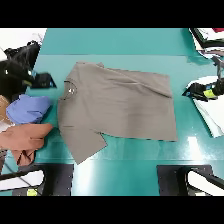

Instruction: Fold the shirts.

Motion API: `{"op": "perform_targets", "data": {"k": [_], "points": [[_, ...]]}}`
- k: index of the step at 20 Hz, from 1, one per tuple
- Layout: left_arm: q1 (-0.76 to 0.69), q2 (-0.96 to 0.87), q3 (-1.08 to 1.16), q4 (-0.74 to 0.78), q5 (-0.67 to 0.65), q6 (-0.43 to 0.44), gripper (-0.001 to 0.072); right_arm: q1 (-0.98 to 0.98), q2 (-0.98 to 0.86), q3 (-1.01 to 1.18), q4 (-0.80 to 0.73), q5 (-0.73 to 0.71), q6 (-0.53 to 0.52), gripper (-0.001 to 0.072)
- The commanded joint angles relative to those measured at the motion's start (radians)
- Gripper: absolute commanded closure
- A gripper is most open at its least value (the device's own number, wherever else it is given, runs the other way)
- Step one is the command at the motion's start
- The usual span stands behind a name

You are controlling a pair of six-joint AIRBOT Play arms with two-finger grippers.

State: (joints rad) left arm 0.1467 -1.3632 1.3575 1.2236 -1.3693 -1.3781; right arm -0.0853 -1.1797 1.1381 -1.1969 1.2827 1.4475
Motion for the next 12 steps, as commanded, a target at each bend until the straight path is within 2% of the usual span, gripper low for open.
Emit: {"op": "perform_targets", "data": {"k": [1,6,12], "points": [[0.005,0.165,-0.299,0.089,0.040,-0.045,0.0215,0.000,0.098,-0.109,0.000,-0.010,-0.003,0.0277],[0.005,0.232,-0.554,0.069,0.082,-0.063,0.0214,0.000,0.155,-0.137,0.002,-0.026,-0.002,0.0278],[0.005,0.232,-0.632,-0.011,0.174,-0.063,0.0214,0.000,0.160,-0.137,0.055,-0.027,-0.002,0.0283]]}}
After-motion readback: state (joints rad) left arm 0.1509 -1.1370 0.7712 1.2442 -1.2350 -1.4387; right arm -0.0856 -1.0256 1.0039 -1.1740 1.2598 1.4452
